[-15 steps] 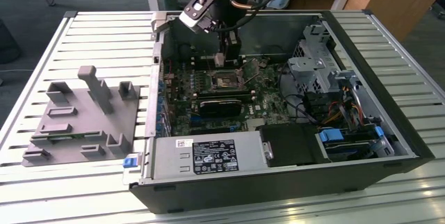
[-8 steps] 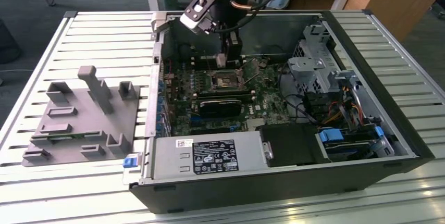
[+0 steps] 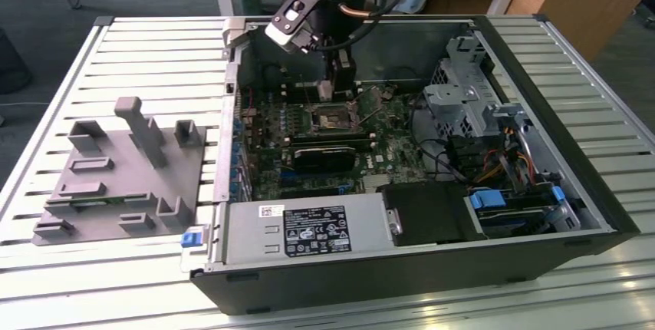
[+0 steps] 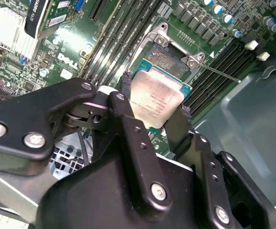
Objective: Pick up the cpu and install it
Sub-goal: 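Place the cpu into insertion slot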
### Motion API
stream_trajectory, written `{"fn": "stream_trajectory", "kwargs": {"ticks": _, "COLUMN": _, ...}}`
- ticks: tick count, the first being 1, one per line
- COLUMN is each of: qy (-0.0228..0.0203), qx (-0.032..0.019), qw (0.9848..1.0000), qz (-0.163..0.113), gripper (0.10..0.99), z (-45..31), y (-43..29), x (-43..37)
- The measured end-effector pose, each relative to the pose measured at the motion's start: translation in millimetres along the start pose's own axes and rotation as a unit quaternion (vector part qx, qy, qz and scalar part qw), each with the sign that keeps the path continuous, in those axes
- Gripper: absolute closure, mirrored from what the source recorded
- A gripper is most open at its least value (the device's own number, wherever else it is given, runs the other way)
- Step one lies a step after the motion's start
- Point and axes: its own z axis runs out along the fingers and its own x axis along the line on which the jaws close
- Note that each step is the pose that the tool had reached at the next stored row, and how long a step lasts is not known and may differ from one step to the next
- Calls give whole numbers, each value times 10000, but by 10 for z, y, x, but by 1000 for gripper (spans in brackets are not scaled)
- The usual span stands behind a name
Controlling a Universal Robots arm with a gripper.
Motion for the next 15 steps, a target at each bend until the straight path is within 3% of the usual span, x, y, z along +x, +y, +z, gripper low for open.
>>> {"fn": "stream_trajectory", "kwargs": {"ticks": 15, "qy": 1, "qx": -1, "qw": 10000, "qz": 0, "gripper": 553, "z": 31, "y": -2, "x": 0}}
